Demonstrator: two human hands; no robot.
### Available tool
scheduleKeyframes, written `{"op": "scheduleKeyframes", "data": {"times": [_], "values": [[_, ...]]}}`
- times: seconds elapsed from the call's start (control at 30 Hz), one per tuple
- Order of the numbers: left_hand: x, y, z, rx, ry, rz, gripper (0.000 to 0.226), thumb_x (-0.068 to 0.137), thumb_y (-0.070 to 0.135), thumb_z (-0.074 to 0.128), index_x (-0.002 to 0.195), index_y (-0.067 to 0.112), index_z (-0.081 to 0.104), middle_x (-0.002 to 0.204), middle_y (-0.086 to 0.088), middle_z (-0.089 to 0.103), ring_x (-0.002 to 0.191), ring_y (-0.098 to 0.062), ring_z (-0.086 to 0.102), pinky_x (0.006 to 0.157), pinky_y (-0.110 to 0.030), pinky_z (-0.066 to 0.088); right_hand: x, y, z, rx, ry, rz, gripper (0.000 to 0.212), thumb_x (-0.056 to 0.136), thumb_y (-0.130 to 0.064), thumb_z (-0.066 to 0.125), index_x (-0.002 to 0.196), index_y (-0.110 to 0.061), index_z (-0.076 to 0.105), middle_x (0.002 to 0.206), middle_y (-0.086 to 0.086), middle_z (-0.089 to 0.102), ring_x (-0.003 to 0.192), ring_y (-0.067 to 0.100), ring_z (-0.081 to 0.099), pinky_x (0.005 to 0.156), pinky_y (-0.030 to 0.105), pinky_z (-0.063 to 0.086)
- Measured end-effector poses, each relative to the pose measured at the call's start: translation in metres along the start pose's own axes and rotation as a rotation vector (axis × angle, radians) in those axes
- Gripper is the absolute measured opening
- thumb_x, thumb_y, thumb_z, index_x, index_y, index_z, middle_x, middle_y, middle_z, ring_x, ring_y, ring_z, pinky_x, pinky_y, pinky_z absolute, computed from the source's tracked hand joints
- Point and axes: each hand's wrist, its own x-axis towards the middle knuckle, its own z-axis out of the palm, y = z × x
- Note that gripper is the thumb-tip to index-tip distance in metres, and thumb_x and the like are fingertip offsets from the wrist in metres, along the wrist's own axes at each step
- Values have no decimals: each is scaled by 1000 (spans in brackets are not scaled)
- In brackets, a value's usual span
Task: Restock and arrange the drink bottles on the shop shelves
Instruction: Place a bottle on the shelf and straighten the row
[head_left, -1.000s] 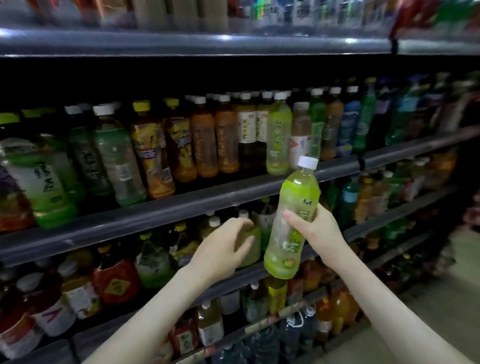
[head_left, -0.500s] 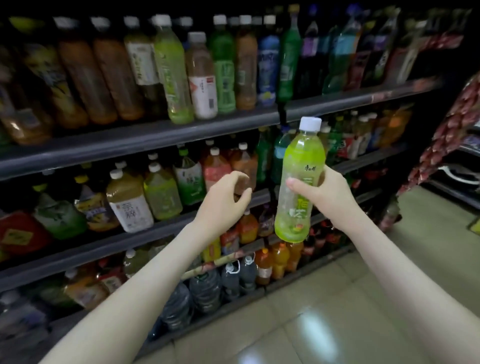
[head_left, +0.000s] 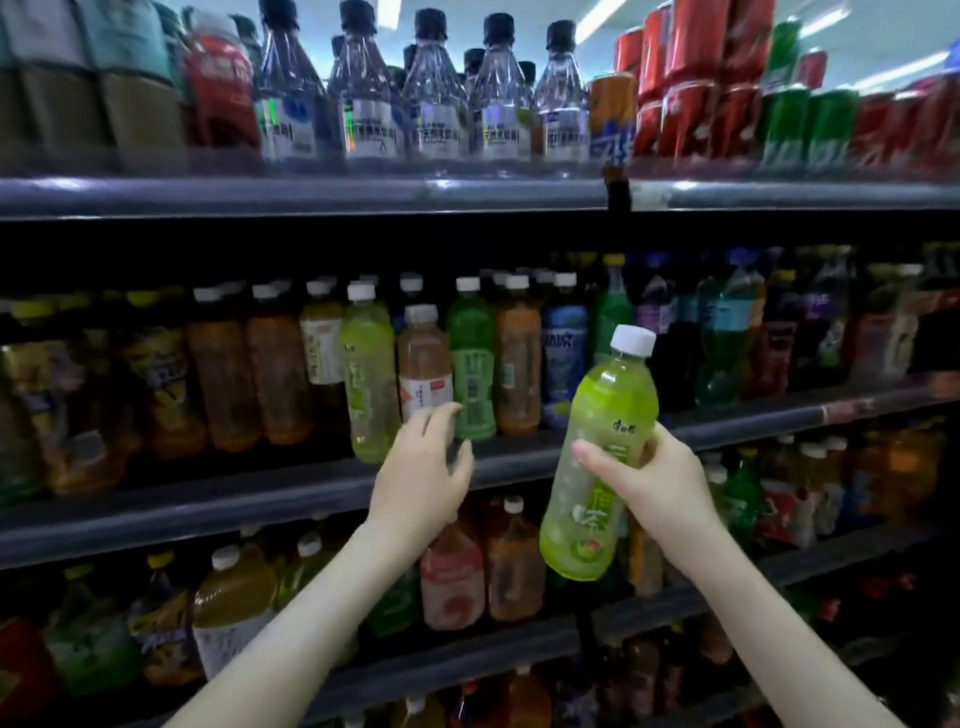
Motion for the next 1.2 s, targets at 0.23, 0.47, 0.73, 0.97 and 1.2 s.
{"op": "scheduleKeyframes", "data": {"times": [0.23, 0.47, 0.73, 0.97, 1.2], "values": [[93, -13, 39, 297, 277, 128, 52, 81, 24, 65, 131, 14, 54, 126, -18, 57, 120, -36, 48, 108, -52, 26, 73, 2, 1, -32, -7, -129, 22, 73, -25, 81, 87, -28, 64, 73, -20, 70, 72, -10, 63, 55, 4, 44], [129, -4, 68, 383, 320, 136, 58, 82, 35, 48, 138, 22, 47, 134, -21, 51, 133, -33, 29, 109, -55, 8, 116, 18, -2, 38, 19, -172, 18, 75, -24, 79, 87, -25, 65, 79, -25, 69, 74, -8, 64, 59, 4, 44], [166, 27, 90, 426, 260, 148, 83, 80, 48, 51, 149, 20, 14, 128, -21, 57, 136, -32, 33, 110, -50, -12, 149, 24, -12, 64, -10, -213, 20, 74, -25, 79, 89, -28, 65, 80, -26, 69, 76, -8, 64, 60, 5, 45], [174, 40, 101, 160, 273, 57, 104, 69, 37, 75, 147, 9, 13, 133, -15, 40, 125, -22, 18, 108, -41, 3, 156, 36, -28, 61, 62, -289, 21, 73, -23, 79, 89, -24, 64, 79, -20, 70, 77, -4, 65, 62, 8, 47], [95, 43, 112, -287, 429, 38, 77, 66, 30, 85, 125, 21, 37, 116, 4, 47, 108, -8, 49, 95, -12, 40, 157, 41, -30, 85, 68, -289, 35, 61, -43, 74, 89, -27, 62, 81, -14, 68, 77, -6, 64, 62, 7, 47]]}}
